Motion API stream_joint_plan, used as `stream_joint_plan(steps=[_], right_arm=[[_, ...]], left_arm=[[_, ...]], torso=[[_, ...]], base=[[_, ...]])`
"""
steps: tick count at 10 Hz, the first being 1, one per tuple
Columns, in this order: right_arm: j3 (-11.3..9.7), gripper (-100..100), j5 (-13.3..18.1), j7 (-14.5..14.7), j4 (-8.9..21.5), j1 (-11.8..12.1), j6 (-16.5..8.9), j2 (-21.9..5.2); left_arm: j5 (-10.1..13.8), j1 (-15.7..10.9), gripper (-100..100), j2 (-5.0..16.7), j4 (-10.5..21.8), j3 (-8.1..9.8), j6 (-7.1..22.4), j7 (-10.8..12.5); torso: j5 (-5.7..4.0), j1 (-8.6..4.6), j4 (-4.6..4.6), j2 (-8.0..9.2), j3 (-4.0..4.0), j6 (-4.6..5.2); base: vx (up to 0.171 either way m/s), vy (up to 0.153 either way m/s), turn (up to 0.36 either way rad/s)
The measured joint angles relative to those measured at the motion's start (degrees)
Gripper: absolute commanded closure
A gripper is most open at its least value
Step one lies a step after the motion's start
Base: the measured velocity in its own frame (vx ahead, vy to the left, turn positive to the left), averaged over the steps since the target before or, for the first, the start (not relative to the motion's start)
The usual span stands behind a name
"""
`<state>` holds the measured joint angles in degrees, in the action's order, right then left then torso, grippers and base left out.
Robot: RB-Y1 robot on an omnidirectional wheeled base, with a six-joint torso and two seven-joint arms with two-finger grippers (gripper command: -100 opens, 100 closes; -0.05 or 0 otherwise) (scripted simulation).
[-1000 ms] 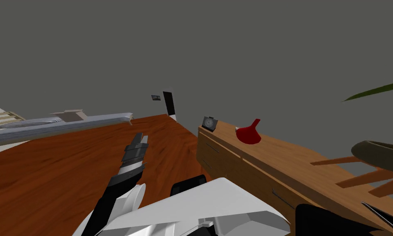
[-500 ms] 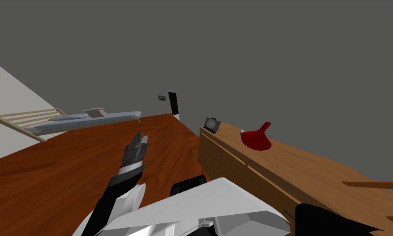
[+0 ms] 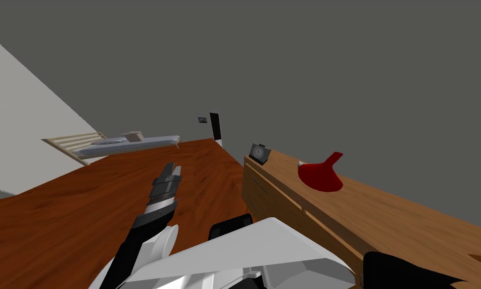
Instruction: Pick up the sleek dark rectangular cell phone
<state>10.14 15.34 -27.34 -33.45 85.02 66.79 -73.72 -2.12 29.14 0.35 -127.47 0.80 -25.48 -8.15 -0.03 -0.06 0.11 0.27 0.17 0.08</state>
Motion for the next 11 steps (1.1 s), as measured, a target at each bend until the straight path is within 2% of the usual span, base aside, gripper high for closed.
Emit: stream_joint_plan(steps=[1,2,4,5,6,7,9,10,11], right_arm=[[-0.3,-100,0.3,-0.9,0.4,-0.7,-0.2,-0.4],[-1.1,-100,1.0,-2.2,1.7,-2.4,0.1,-0.9],[-1.6,-100,1.6,-5.2,1.1,-3.4,-1.0,-2.4],[-2.2,-100,2.2,-6.6,1.7,-4.8,-1.1,-2.9],[-2.2,-100,2.3,-7.8,1.3,-4.8,-1.4,-3.4],[-3.3,-100,3.2,-9.1,2.8,-7.1,-1.2,-3.9],[-2.4,-100,2.9,-11.8,-0.2,-5.2,-3.1,-5.1],[-2.1,-100,2.9,-13.6,-2.5,-4.5,-4.9,-6.1],[-2.9,-100,3.5,-14.9,-1.1,-6.3,-4.8,-6.5]], left_arm=[[0.0,0.0,0,0.0,0.0,0.0,0.0,0.0],[0.0,0.0,0,0.0,0.0,0.0,0.0,0.0],[0.0,0.0,0,0.0,0.0,0.0,0.0,0.0],[0.0,0.0,0,0.0,0.0,0.0,0.0,0.0],[0.0,0.0,0,0.0,0.0,0.0,0.0,0.0],[0.0,0.0,0,0.0,0.0,0.0,0.0,0.0],[0.0,0.0,0,0.0,0.0,0.0,0.0,0.0],[0.0,0.0,0,0.0,0.0,0.0,0.0,0.0],[0.0,0.0,0,0.0,0.0,0.0,0.0,0.0]], torso=[[0.02,0.05,0.05,0.16,0.1,0.07],[0.02,0.09,0.08,0.28,0.17,0.03],[0.06,0.2,0.14,0.46,0.3,0.1],[0.05,0.17,0.11,0.38,0.24,0.05],[0.04,0.11,0.09,0.24,0.17,0.1],[0.03,0.09,0.08,0.27,0.17,0.05],[0.04,0.1,0.08,0.3,0.19,0.05],[0.05,0.18,0.12,0.44,0.27,0.05],[0.05,0.14,0.12,0.37,0.25,0.12]], base=[[-0.133,0.035,0.127],[-0.205,0.07,0.152],[-0.144,0.056,0.1],[-0.089,0.034,0.059],[-0.114,0.038,0.113],[-0.1,0.032,0.066],[-0.157,0.053,0.151],[-0.133,0.055,0.067],[-0.108,0.038,0.114]])
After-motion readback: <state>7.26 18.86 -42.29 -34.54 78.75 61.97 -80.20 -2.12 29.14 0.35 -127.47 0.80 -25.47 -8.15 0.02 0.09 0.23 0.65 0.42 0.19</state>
